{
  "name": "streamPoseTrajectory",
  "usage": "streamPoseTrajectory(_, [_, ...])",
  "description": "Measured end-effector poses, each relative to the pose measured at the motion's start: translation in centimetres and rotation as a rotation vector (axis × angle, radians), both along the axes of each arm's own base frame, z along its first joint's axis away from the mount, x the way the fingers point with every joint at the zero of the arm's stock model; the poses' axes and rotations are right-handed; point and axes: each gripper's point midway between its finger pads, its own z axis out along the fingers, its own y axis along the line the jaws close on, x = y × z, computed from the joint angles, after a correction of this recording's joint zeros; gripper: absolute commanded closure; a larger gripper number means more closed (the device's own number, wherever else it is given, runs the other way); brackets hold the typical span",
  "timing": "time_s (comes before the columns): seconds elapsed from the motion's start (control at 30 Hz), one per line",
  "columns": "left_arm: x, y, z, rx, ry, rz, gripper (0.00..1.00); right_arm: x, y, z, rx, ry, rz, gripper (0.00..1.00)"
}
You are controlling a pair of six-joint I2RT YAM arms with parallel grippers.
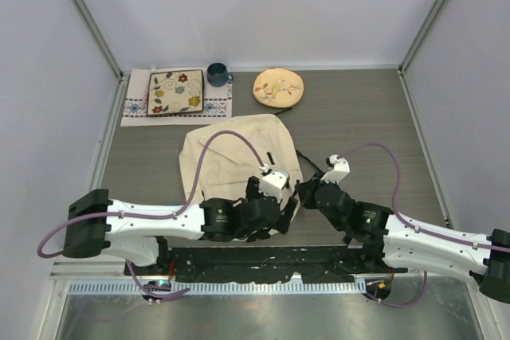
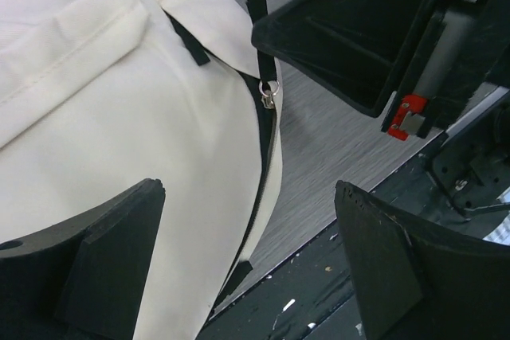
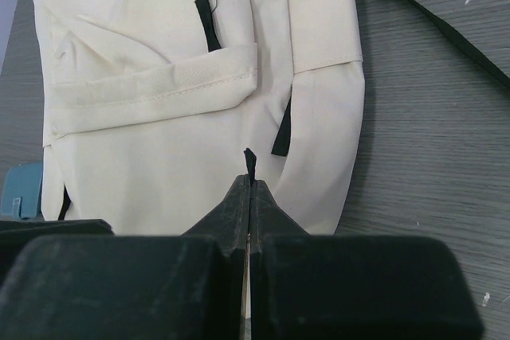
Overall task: Pack the student bag
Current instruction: Zip the student bag at the center of the board.
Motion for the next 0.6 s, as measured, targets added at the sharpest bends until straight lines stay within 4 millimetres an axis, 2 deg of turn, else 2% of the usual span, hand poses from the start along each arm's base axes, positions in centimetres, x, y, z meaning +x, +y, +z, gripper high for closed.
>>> streamPoseTrajectory(0.13, [-0.4,-0.9,-2.4,0.067,0.035,-0.059,0.11,0.0,-0.4,0.1,0.008,0.001,-0.018,0.99])
streamPoseTrajectory(0.23, [-0.8,-1.4,-4.1,0.103,0.063,-0.087,0.16,-0.1,-0.8,-0.2,0.01,0.006,-0.028,0.99])
streamPoseTrajectory(0.33, [-1.0,-1.9,-5.1,0.117,0.077,-0.104,0.3,-0.3,-1.1,-0.5,0.012,0.013,-0.034,0.99])
streamPoseTrajectory(0.43, [-1.0,-2.4,-6.2,0.13,0.087,-0.113,0.61,-0.4,-1.3,-0.6,0.012,0.016,-0.038,0.99])
streamPoseTrajectory(0.47, [-0.9,-2.6,-6.6,0.14,0.089,-0.115,0.79,-0.4,-1.3,-0.6,0.013,0.016,-0.038,0.99])
streamPoseTrajectory(0.57, [-0.6,-2.7,-7.8,0.168,0.095,-0.105,1.0,-0.4,-1.3,-0.7,0.009,0.017,-0.036,0.99])
streamPoseTrajectory(0.6, [-0.4,-2.7,-8.1,0.173,0.098,-0.101,1.0,-0.4,-1.3,-0.8,0.006,0.019,-0.036,0.99])
